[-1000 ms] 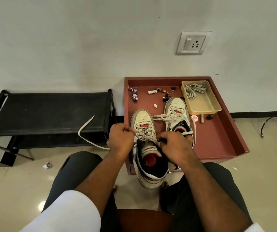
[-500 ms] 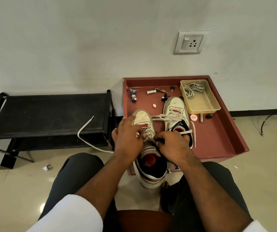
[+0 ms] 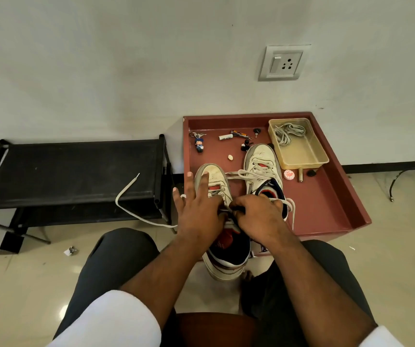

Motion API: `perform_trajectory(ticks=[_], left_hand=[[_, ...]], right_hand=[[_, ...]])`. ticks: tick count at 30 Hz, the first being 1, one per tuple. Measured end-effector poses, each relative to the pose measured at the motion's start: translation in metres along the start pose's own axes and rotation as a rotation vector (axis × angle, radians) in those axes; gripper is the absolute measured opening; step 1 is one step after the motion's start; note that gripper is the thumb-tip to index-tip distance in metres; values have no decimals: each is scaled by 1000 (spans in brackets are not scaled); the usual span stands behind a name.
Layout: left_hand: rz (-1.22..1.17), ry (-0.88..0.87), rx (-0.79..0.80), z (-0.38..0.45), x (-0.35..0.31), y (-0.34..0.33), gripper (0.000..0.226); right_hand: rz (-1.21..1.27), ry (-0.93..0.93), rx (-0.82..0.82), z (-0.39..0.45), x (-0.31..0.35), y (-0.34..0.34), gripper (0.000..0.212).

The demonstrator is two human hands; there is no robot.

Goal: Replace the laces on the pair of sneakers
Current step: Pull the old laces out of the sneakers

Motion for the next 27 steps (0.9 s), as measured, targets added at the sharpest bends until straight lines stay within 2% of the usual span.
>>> perform_trajectory(ticks=[4,7,9,12,13,14,15,16,19,21,23,25,27], left_hand=[[-5,-14,-22,0,-4,5,28],[-254,68,-176,2,7,13,17],[-549,246,-420,6,29,25,19],[-1113,656,-780,9,75,40,15],[-1171,785,-863,7,89,43,15],[-1108,844,-899,7,98,44,23],[-961,797,-876,8,101,46,32],[-796,659,-788,10,94,46,39],[-436,187,-308,9,44,30,34],[-262,51,-45,5,17,13,33],[-120,8,30,2,4,2,33],[-40,-2,-8,2,0,0,29],[-85,-5,-30,4,1,1,23]], right_hand=[[-10,-3,12,1,1,1,29],[-3,-2,11,1,1,2,26],[5,2,5,0,0,3,27],[-12,-1,16,0,0,3,28],[-13,2,20,0,1,3,29],[-11,3,23,1,1,2,30],[-11,3,25,1,1,3,30],[-13,2,27,1,1,3,31],[-28,1,29,1,3,4,30],[-27,-4,25,0,3,4,29],[-16,-12,22,-1,2,3,29],[-14,-14,22,-1,1,3,28],[-21,-11,20,0,1,3,27]])
Point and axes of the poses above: each hand's wrist, its own z-axis towards the middle knuckle, its own y-axis out of the back of the hand, x = y × z, the point moved 2 cm from there along z, towards the middle knuckle, and after that the axes turned 3 degrees about z, right-handed, at the moved point
